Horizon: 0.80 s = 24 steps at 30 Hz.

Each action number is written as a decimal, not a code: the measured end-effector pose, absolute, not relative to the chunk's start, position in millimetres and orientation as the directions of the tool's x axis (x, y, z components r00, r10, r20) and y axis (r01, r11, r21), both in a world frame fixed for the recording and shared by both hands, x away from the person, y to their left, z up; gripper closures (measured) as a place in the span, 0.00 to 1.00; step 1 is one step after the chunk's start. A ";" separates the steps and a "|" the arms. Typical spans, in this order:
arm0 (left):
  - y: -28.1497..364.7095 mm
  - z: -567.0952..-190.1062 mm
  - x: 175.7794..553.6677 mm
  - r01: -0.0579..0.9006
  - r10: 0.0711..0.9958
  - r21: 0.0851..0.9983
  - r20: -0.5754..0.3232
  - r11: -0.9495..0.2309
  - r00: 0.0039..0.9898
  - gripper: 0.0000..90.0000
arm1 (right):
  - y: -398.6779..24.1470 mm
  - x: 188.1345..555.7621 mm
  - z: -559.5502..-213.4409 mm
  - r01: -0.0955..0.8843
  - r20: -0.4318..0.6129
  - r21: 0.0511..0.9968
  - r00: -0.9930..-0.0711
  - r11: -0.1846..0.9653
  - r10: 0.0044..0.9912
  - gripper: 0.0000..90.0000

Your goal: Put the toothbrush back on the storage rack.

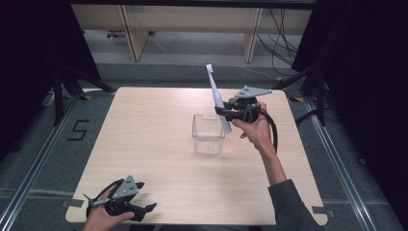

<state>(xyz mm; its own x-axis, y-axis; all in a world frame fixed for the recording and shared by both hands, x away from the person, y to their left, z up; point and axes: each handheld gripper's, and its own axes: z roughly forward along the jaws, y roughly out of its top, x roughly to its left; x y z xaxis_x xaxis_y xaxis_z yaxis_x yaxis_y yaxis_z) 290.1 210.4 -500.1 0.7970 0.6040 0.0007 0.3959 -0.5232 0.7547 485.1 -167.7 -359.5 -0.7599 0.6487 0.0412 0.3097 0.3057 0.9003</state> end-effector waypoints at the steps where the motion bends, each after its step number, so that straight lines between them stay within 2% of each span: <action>1: 210.4 -500.1 290.0 0.397 0.604 0.754 0.000 -0.523 0.797 0.18 | -166.2 485.7 -359.5 0.320 0.048 0.897 -0.756 0.304 0.653 0.74; 7: 209.6 -500.5 289.9 0.401 0.603 0.753 -0.007 -0.522 0.798 0.18 | -153.0 495.6 -359.2 0.330 0.061 0.894 -0.759 0.303 0.648 0.74; 24: 211.0 -499.4 290.2 0.394 0.605 0.757 0.002 -0.522 0.796 0.18 | -126.2 508.8 -385.4 0.365 0.023 0.831 -0.775 0.419 0.631 0.74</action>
